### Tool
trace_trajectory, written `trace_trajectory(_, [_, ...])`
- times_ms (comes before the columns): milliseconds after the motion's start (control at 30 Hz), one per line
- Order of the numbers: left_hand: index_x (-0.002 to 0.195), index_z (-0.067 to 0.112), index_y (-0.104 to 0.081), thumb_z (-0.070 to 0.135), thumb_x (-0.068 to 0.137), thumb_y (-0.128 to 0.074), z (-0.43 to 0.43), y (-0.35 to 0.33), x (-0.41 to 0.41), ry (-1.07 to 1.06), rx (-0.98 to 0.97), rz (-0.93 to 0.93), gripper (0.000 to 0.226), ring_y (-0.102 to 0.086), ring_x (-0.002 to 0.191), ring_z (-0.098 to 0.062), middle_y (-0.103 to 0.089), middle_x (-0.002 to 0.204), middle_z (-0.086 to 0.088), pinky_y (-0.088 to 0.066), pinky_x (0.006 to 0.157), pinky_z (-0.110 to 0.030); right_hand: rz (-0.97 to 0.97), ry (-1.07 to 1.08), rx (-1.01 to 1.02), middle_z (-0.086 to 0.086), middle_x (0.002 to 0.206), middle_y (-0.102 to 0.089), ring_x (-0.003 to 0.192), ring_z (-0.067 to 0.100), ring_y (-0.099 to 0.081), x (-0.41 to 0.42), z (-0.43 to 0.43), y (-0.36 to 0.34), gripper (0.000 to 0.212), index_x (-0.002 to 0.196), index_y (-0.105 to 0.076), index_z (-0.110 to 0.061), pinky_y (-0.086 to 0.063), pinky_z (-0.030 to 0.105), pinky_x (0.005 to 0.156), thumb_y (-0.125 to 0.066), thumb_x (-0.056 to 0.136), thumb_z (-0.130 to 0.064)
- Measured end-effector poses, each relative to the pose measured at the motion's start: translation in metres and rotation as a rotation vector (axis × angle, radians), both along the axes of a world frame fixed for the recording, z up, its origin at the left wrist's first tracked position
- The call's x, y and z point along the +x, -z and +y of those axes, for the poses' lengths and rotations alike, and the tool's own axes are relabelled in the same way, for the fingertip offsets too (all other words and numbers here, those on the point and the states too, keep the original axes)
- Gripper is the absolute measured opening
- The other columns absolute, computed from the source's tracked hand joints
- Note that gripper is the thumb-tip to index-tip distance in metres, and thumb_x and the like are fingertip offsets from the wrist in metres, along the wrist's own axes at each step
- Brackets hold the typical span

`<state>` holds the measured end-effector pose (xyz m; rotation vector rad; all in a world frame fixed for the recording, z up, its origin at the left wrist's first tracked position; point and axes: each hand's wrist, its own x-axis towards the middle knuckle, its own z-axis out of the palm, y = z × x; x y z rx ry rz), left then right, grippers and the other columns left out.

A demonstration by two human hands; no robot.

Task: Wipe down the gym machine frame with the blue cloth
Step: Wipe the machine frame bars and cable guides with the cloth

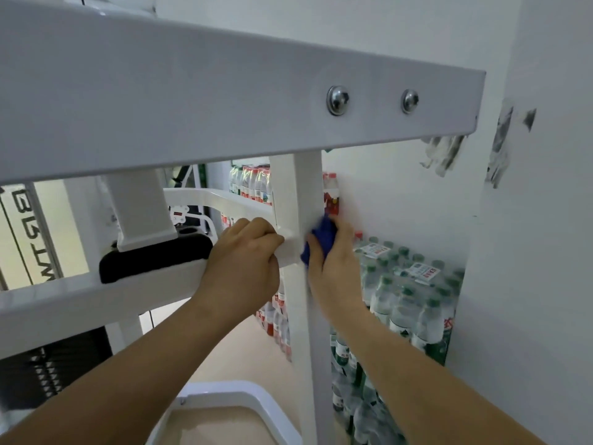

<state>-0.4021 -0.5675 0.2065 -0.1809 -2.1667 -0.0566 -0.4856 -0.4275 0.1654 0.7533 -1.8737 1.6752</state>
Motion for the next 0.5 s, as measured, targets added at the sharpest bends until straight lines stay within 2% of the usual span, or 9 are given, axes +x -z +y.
trace_trajectory(67, [0.096,0.012,-0.077,0.009,0.085,-0.068,0.000,-0.001,0.000,0.013,-0.006,-0.016,0.015,-0.057,0.084,-0.022,-0.066,0.093,0.000,-0.051,0.076,-0.036,-0.109,-0.023,0.052,-0.014,0.106,-0.063,0.088,-0.006,-0.061,0.001,0.009,0.037,0.027,0.124,-0.043,-0.040,-0.049,0.009,0.071,-0.054,0.105,-0.026])
trace_trajectory(133, [0.098,0.013,-0.077,0.017,0.088,-0.069,0.000,-0.004,0.000,0.018,-0.018,-0.027,0.013,-0.057,0.086,-0.021,-0.066,0.095,0.001,-0.051,0.079,-0.037,-0.178,-0.059,0.076,-0.014,0.100,-0.065,0.082,-0.005,-0.062,0.004,0.016,0.052,0.023,0.121,-0.047,-0.038,-0.048,0.008,0.071,-0.053,0.105,-0.023])
trace_trajectory(233, [0.110,0.015,-0.075,0.021,0.087,-0.073,0.001,-0.006,0.003,-0.032,-0.026,-0.068,0.024,-0.059,0.094,-0.023,-0.067,0.103,0.001,-0.052,0.082,-0.039,-0.115,-0.018,0.067,-0.025,0.103,-0.060,0.089,-0.011,-0.060,0.006,0.017,0.035,0.028,0.127,-0.047,-0.034,-0.046,0.007,0.073,-0.057,0.104,-0.025])
trace_trajectory(333, [0.116,0.019,-0.072,0.033,0.090,-0.071,0.004,-0.009,0.003,-0.072,0.006,-0.130,0.030,-0.058,0.103,-0.022,-0.066,0.112,0.004,-0.052,0.083,-0.038,-0.014,0.012,-0.006,-0.034,0.109,-0.055,0.099,-0.005,-0.059,0.002,0.008,0.009,0.031,0.124,-0.044,-0.039,-0.053,0.021,0.085,-0.062,0.101,-0.029])
trace_trajectory(400, [0.115,0.026,-0.072,0.042,0.092,-0.066,0.006,-0.017,-0.001,-0.092,0.095,-0.191,0.029,-0.054,0.105,-0.018,-0.062,0.110,0.008,-0.049,0.081,-0.035,0.045,0.044,0.030,-0.023,0.128,-0.055,0.113,0.003,-0.058,0.000,0.002,0.011,0.037,0.134,-0.046,-0.032,-0.052,0.033,0.098,-0.062,0.101,-0.028])
trace_trajectory(467, [0.113,0.029,-0.071,0.045,0.092,-0.066,0.008,-0.022,-0.003,-0.108,0.167,-0.247,0.027,-0.051,0.103,-0.015,-0.060,0.107,0.010,-0.046,0.080,-0.033,0.110,0.078,0.101,-0.008,0.156,-0.041,0.140,0.011,-0.044,-0.002,-0.003,0.031,0.052,0.150,-0.040,-0.024,-0.040,0.031,0.115,-0.061,0.102,-0.027])
trace_trajectory(500, [0.113,0.029,-0.070,0.045,0.092,-0.066,0.008,-0.023,-0.004,-0.114,0.175,-0.255,0.027,-0.050,0.104,-0.015,-0.060,0.107,0.010,-0.044,0.080,-0.032,0.143,0.103,0.136,-0.006,0.164,-0.031,0.148,0.011,-0.033,-0.003,-0.005,0.044,0.058,0.155,-0.036,-0.022,-0.033,0.029,0.119,-0.060,0.102,-0.027])
